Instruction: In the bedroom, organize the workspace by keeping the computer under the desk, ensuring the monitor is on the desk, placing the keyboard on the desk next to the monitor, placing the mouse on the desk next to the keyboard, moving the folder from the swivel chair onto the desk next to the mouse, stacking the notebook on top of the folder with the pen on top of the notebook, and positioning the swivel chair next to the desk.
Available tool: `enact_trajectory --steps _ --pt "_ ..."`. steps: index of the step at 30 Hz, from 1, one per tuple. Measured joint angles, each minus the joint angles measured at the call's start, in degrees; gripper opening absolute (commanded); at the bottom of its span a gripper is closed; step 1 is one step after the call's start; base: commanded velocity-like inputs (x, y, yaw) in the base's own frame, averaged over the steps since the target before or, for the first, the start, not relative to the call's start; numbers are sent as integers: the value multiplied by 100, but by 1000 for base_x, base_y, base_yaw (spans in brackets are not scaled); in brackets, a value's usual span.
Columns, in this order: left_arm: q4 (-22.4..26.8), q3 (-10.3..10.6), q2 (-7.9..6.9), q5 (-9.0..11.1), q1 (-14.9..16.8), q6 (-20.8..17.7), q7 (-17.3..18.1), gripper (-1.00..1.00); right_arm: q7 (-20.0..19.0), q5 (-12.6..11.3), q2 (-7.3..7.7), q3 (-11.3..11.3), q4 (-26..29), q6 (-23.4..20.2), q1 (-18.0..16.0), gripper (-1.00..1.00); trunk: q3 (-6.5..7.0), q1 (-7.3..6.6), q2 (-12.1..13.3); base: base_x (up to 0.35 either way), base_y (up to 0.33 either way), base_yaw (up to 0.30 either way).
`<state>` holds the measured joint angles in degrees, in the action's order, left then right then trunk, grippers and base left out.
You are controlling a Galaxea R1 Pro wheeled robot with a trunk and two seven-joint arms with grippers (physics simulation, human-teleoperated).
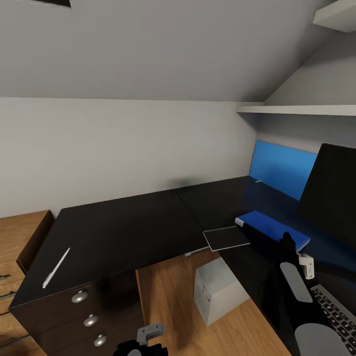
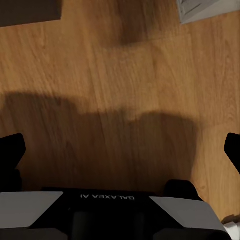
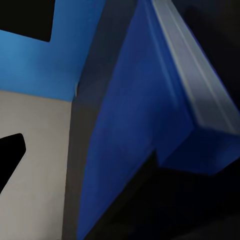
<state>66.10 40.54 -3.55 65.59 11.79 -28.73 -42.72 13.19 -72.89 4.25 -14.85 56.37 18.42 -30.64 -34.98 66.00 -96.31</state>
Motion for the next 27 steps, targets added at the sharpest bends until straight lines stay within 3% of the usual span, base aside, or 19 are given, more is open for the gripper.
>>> enact_trajectory --steps 27 --pt "0 -16 -2 13 1 0 1 100 -10 0 13 0 9 0 0 100 36 -44 80 0 0 0"
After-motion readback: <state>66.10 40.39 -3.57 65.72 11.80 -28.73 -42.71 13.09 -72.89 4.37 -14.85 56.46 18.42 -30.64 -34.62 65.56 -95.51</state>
